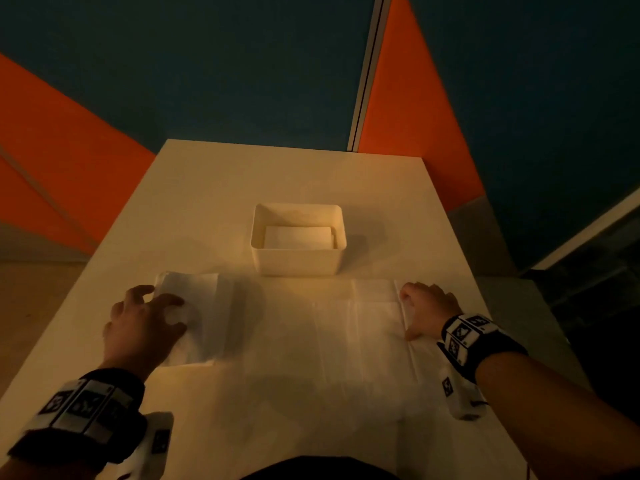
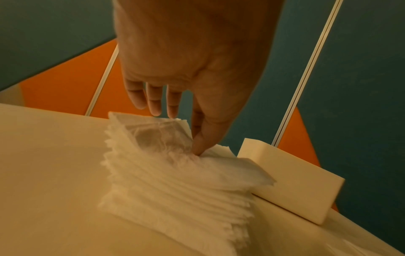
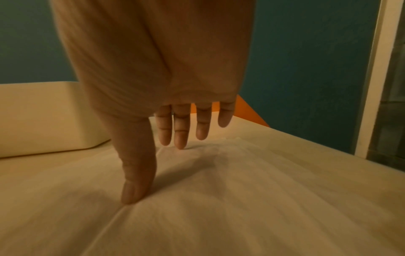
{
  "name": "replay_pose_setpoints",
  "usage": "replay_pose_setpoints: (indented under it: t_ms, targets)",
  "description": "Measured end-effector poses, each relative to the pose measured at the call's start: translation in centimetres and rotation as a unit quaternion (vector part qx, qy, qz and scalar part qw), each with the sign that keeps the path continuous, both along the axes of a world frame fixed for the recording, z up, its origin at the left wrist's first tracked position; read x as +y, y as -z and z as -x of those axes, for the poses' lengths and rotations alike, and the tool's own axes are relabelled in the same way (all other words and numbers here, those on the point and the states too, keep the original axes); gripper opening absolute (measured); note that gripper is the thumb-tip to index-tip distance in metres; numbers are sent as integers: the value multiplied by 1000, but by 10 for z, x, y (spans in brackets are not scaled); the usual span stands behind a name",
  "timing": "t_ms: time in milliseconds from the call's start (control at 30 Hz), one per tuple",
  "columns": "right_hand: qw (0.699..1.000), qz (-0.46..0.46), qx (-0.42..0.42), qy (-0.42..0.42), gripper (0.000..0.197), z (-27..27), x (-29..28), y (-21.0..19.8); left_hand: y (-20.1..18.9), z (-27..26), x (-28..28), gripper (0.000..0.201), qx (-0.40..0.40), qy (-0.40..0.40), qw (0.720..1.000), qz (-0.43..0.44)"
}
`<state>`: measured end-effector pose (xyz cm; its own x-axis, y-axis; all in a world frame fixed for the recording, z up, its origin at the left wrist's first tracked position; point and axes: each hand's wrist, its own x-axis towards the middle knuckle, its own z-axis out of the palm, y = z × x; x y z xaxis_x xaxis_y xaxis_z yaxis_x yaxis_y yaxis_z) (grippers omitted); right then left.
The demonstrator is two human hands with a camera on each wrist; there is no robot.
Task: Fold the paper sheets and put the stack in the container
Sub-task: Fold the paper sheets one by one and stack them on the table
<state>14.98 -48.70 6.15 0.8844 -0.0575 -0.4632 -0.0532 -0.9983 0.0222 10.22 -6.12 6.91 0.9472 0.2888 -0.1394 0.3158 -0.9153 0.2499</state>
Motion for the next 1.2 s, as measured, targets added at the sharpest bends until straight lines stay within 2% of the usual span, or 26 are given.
replay_pose_setpoints:
  t_ms: [67,367,467,533,600,667,767,833,900,967,1033,1133,1200]
  targets:
    - [1000,9,5,-11,69,0,1,0,0,1,-1,40,6,-3,1000,-2]
    - [1000,5,-3,-17,59,1,3,-3,-2,3,-3,41,10,-6,1000,-7]
    - [999,7,-16,-29,47,2,2,-7,-4,3,-4,43,11,-2,1000,-9]
    - [999,1,-20,-35,29,1,-1,-15,-5,2,-4,43,12,-2,1000,-11]
    - [999,-46,-1,-25,15,-2,-6,-27,-9,1,-7,42,-1,0,1000,-6]
    - [991,-128,27,-15,22,-4,-9,-40,-14,0,-13,41,-27,8,1000,-2]
    - [972,-235,21,7,10,-5,-5,-64,-24,-5,-29,39,-44,38,998,36]
    - [942,-334,4,37,12,-3,3,-77,-26,-10,-40,36,-46,88,993,70]
    - [888,-451,-17,91,15,1,15,-87,-29,-14,-56,34,-21,120,976,182]
    - [818,-555,-40,147,18,7,30,-92,-39,-13,-78,41,76,116,926,351]
    - [753,-627,-55,192,20,13,47,-94,-48,-13,-98,57,145,114,869,459]
    - [663,-708,-47,238,20,20,70,-92,-51,-12,-119,67,177,132,794,566]
    - [628,-734,-40,255,19,23,81,-89,-56,-15,-126,63,164,111,736,647]
